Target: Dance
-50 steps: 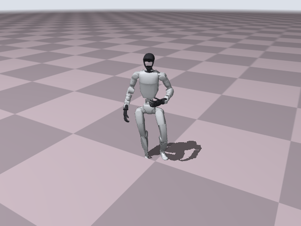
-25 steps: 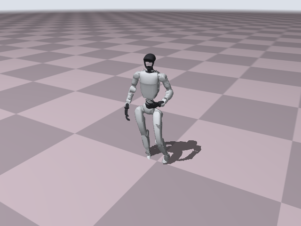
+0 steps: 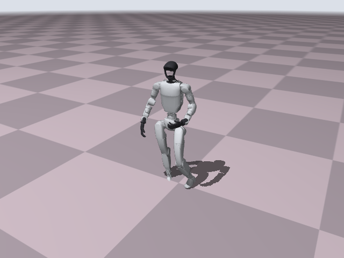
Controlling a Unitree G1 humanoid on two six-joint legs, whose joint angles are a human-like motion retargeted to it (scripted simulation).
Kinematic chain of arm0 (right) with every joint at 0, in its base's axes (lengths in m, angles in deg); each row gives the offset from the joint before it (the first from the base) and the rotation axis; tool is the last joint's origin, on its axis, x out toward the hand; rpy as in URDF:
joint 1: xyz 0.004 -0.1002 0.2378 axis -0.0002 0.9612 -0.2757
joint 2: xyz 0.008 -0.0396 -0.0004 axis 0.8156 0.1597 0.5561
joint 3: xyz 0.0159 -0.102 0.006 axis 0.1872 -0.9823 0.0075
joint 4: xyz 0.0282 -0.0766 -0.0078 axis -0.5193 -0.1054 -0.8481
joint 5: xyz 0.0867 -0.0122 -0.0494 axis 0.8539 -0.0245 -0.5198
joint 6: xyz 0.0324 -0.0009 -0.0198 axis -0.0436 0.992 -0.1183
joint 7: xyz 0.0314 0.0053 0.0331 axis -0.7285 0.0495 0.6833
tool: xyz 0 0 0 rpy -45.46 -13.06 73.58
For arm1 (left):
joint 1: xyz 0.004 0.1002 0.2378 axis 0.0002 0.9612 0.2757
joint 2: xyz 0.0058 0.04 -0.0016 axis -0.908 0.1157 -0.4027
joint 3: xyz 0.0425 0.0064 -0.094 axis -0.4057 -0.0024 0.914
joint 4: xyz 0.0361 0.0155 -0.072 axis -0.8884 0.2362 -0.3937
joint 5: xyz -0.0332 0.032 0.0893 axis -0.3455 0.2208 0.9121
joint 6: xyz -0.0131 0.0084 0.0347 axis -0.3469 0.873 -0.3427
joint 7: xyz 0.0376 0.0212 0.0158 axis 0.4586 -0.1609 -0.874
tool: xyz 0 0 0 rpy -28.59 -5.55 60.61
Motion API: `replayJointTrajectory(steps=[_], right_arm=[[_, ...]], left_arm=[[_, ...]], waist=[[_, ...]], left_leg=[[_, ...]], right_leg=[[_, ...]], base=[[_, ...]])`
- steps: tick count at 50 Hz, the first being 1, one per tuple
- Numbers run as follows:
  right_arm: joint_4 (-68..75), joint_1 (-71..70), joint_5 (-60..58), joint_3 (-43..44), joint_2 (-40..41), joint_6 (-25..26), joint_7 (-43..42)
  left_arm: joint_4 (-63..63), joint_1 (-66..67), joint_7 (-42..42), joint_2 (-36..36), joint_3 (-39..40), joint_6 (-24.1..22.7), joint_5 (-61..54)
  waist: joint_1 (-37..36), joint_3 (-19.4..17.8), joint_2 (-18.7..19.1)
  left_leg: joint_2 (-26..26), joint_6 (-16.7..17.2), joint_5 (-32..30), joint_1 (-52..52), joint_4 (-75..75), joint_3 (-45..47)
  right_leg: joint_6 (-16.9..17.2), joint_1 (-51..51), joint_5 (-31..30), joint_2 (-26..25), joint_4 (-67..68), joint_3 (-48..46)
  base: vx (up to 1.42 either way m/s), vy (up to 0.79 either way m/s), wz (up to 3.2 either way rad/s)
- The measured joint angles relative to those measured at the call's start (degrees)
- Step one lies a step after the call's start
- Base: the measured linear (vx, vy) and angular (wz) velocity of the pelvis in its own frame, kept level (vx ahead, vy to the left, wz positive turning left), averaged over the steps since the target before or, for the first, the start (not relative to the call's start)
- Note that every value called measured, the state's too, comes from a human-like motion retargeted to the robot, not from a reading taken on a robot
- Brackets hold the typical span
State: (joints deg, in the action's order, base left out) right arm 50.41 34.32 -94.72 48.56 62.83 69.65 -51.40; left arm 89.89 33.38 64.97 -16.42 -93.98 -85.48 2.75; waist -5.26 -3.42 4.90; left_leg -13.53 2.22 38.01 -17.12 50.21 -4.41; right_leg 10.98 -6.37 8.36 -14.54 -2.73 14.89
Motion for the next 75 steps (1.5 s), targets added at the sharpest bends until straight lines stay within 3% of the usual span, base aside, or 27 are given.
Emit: replayJointTrajectory(steps=[15,25,27,28,30,36,40,45,50,52,55,59,62,65,70,75], right_arm=[[-5.44,-1.35,-3.37,-3.54,0.77,0.27,-2.22],[-14.24,-1.85,-2.3,-5.26,0.73,1.19,-4.82],[-14.7,-1.45,-2.73,-5.57,0.88,1.76,-5.0],[-14.77,-1.21,-3.07,-5.82,0.97,2.01,-5.06],[-14.52,-1.06,-3.9,-5.75,0.81,2.49,-4.87],[-13.4,-0.23,-6.93,-4.86,-0.8,2.77,-3.78],[-15.05,-0.54,-8.63,-3.4,-3.13,1.78,-3.49],[-19.77,-2.54,-9.38,-2.1,-6.55,0.0,-5.85],[-24.85,-6.53,-8.98,-2.04,-8.99,-1.84,-9.61],[-25.84,-9.37,-8.36,-2.34,-10.03,-2.4,-10.39],[-26.04,-10.44,-7.44,-3.34,-10.6,-3.17,-10.68],[-21.81,-9.09,-4.68,-4.43,-11.4,-2.86,-9.51],[-16.77,-5.47,-3.76,-3.95,-12.06,-1.87,-8.1],[-11.07,-0.94,-4.36,-1.62,-12.83,-0.93,-6.67],[-2.58,6.34,-6.69,2.88,-12.62,0.73,-6.36],[0.83,9.45,-6.9,6.15,-9.63,1.58,-5.93]], left_arm=[[17.13,-0.59,-7.19,-1.69,-2.58,0.73,11.02],[23.83,-1.62,-16.04,-3.02,-1.95,-1.67,17.63],[24.75,-1.39,-18.19,-3.02,-1.05,-2.18,18.44],[25.11,-1.12,-19.25,-3.0,-0.45,-2.43,18.75],[25.41,-1.11,-20.99,-3.31,0.65,-2.8,19.03],[21.7,1.16,-22.74,-4.49,2.87,-3.67,18.52],[14.61,5.05,-20.95,-5.65,3.36,-4.05,16.67],[4.67,10.5,-18.14,-5.92,3.38,-5.26,13.36],[-3.18,12.64,-17.16,-4.75,3.97,-6.48,10.05],[-5.44,11.17,-17.81,-3.75,4.9,-6.88,9.14],[-7.08,9.3,-18.6,-2.29,5.42,-8.04,9.17],[-7.16,3.68,-19.45,-1.7,6.04,-8.7,11.23],[-6.68,-1.51,-21.2,-3.02,6.52,-9.23,14.37],[-4.94,-8.12,-24.76,-4.94,6.85,-10.39,17.86],[-1.61,-15.67,-30.44,-7.69,9.32,-12.42,23.44],[0.91,-19.6,-33.01,-10.48,11.86,-12.36,28.08]], waist=[[4.15,3.84,-2.06],[8.13,3.97,-4.38],[7.9,4.07,-5.16],[7.0,4.21,-5.43],[6.42,4.84,-6.48],[5.62,6.49,-11.02],[3.54,7.34,-14.16],[0.37,7.83,-15.88],[-1.75,6.72,-15.22],[-2.86,6.06,-12.44],[-2.58,3.89,-11.44],[-0.69,2.16,-8.1],[0.95,2.38,-4.65],[2.2,3.32,-0.19],[8.15,4.51,3.36],[13.39,4.23,3.74]], left_leg=[[8.35,-3.96,1.94,4.36,-13.13,5.2],[15.24,-6.67,-0.29,5.29,-17.98,8.16],[16.34,-7.45,-0.69,4.44,-17.52,10.24],[16.22,-7.77,-0.59,3.88,-16.97,12.07],[17.0,-8.38,-0.94,2.17,-16.63,13.67],[21.26,-10.12,-3.17,-2.62,-16.38,14.88],[24.05,-10.99,-7.17,-3.68,-21.19,15.55],[24.63,-10.08,-12.73,-4.32,-27.43,16.33],[21.91,-6.93,-16.43,-7.33,-29.92,17.14],[17.73,-4.68,-17.5,-9.82,-30.87,14.02],[15.77,-3.0,-14.37,-13.48,-25.83,9.59],[9.72,-3.38,-7.6,-17.04,-5.75,10.95],[3.38,-4.35,-2.51,-15.45,9.2,12.32],[-1.92,-3.19,-0.76,-8.91,14.8,12.66],[2.17,1.6,-3.43,7.5,1.71,12.74],[8.81,1.36,-2.38,15.89,-18.76,12.48]], right_leg=[[3.55,4.05,3.73,8.5,3.22,1.03],[4.02,16.9,14.67,12.25,29.32,-2.02],[2.93,20.98,15.85,18.87,37.13,-9.86],[-0.36,23.11,15.64,25.14,41.84,-17.92],[-4.83,26.33,16.93,33.06,49.44,-27.02],[-5.78,28.3,18.83,37.93,64.58,-27.89],[-3.43,24.81,15.23,36.06,69.31,-23.97],[-0.36,17.52,12.92,29.17,61.7,-18.63],[-4.36,14.39,21.49,24.05,49.66,-16.17],[-7.54,14.68,23.42,19.95,43.42,-16.31],[-10.15,17.3,27.15,18.59,42.85,-15.56],[-11.89,21.41,26.77,14.91,42.4,-15.19],[-12.27,24.1,23.17,10.86,40.4,-15.3],[-12.26,24.67,16.07,5.6,31.72,-15.33],[-10.21,27.56,8.1,3.72,23.56,-15.39],[-7.28,32.92,6.14,6.64,24.83,-15.84]], base=[[0.03,0.22,-0.04],[-0.05,0.19,-0.06],[-0.13,0.25,-0.87],[-0.14,0.23,-1.19],[-0.14,0.15,-0.69],[-0.17,0.07,0.03],[-0.24,-0.01,0.03],[-0.36,-0.1,-0.1],[-0.51,-0.15,-0.25],[-0.6,-0.18,-0.55],[-0.65,-0.16,-0.37],[-0.63,-0.08,-0.31],[-0.58,0.0,-0.39],[-0.52,0.05,-0.31],[-0.46,0.1,0.22],[-0.43,0.1,0.32]])
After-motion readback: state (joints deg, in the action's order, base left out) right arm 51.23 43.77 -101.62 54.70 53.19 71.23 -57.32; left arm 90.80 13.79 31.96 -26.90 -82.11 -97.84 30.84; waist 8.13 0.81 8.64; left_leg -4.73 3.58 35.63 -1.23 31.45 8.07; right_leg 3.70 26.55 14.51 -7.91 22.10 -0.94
